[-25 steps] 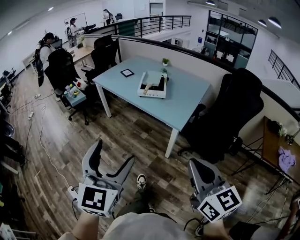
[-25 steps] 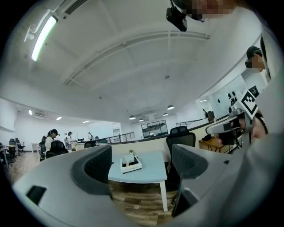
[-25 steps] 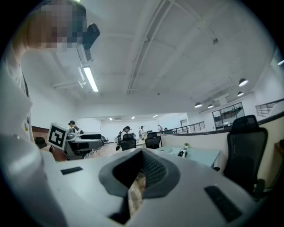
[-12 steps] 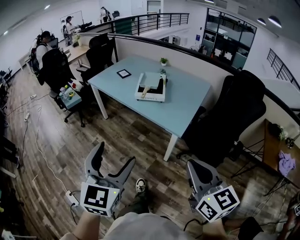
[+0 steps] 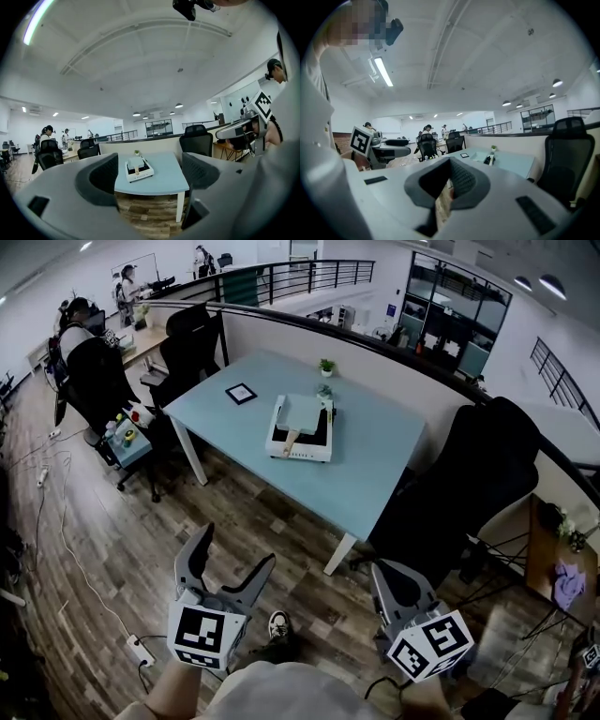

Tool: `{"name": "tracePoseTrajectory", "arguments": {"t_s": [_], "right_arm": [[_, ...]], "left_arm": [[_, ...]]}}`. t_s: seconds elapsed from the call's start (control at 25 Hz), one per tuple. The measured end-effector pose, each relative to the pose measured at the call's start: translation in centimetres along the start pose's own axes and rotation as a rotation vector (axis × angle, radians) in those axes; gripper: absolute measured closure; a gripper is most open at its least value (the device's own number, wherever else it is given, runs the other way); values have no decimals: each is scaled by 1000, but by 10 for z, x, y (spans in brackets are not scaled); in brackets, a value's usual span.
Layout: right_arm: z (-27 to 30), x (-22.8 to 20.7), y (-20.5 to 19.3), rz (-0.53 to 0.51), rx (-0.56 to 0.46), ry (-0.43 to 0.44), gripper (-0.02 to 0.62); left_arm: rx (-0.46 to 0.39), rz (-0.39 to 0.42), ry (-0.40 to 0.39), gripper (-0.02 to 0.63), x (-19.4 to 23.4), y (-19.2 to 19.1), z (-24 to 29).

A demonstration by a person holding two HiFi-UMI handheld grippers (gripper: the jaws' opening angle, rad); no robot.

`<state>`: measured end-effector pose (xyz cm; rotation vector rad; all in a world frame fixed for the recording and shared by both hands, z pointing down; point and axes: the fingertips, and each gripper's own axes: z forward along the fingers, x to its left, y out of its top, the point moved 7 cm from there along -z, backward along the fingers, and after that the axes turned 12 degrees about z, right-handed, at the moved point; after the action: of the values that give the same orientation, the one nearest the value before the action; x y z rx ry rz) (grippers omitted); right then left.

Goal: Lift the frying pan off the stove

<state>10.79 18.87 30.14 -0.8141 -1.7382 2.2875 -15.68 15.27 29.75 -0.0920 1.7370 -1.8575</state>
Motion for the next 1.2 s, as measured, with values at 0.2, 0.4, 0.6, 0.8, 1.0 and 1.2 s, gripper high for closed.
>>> {"name": "tracePoseTrajectory", "arguments": {"t_s": [0.2,0.4,0.6,0.8,1.0,1.2], "right_arm": [[56,-10,19,1,10,-14,592],[108,-21,27,-1,10,-26,592],[142,-29,28,-5,-10,-50,592],[160,-35,25,6,16,-55,592],[184,-44,22,4,49,-75,592],[209,-70,31,8,55,-68,592]], "left_arm": [[-3,-1,-16,198,40,-1,46],[-8,10,-33,199,75,-10,90],[-42,39,-39,199,98,-7,115],[-18,43,-45,198,109,-19,132],[-4,21,-49,198,124,-33,148],[15,14,-41,198,127,-38,176]]}}
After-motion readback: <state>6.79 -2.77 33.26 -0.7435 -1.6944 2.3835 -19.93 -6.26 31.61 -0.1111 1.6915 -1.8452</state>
